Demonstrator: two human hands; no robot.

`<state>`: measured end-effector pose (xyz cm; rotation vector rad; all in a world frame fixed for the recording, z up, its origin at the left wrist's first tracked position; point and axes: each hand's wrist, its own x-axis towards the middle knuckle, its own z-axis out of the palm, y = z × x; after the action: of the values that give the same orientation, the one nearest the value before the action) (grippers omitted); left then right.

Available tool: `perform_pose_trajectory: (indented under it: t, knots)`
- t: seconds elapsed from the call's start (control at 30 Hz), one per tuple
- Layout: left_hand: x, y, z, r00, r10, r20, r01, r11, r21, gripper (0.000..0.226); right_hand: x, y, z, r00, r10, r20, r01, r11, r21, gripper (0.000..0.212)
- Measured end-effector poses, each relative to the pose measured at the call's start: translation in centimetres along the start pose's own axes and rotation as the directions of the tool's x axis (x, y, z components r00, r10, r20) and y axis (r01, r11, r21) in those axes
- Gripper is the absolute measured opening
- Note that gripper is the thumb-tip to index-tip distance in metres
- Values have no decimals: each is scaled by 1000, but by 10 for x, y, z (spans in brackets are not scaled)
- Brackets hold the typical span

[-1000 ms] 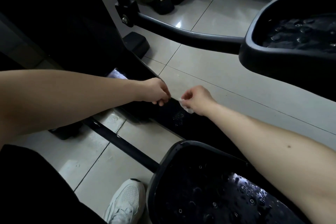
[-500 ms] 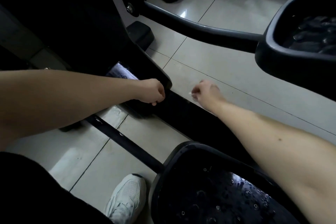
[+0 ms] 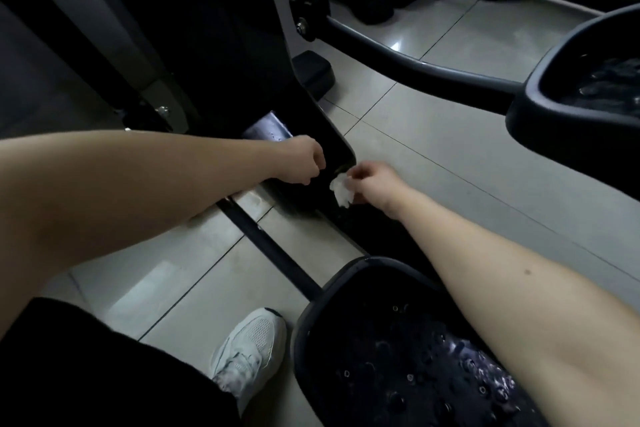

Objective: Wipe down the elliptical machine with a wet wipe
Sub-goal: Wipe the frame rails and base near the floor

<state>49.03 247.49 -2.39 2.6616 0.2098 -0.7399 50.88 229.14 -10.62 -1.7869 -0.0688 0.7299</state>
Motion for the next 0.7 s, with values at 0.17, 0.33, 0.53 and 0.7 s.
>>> perform_pose_trajectory:
  t: [0.17, 0.33, 0.53, 0.7]
  knots:
    - [-36, 13, -21, 997, -55, 52, 66, 966, -251, 50, -28, -42, 11, 999, 47, 17, -50, 888, 457, 13]
    - [-77, 11, -41, 992, -79, -99, 49, 961, -274, 25, -40, -73, 32, 992, -33, 123, -40, 833, 552, 15]
    - [-131, -12, -76, 945, -247, -216, 199, 955, -220, 17, -43, -113, 91, 977, -112, 184, -23, 795, 606, 10]
    - [-156, -42, -82, 899, -377, -222, 304, 903, -304, 29, -52, -128, 112, 963, -207, 175, 87, 848, 522, 27]
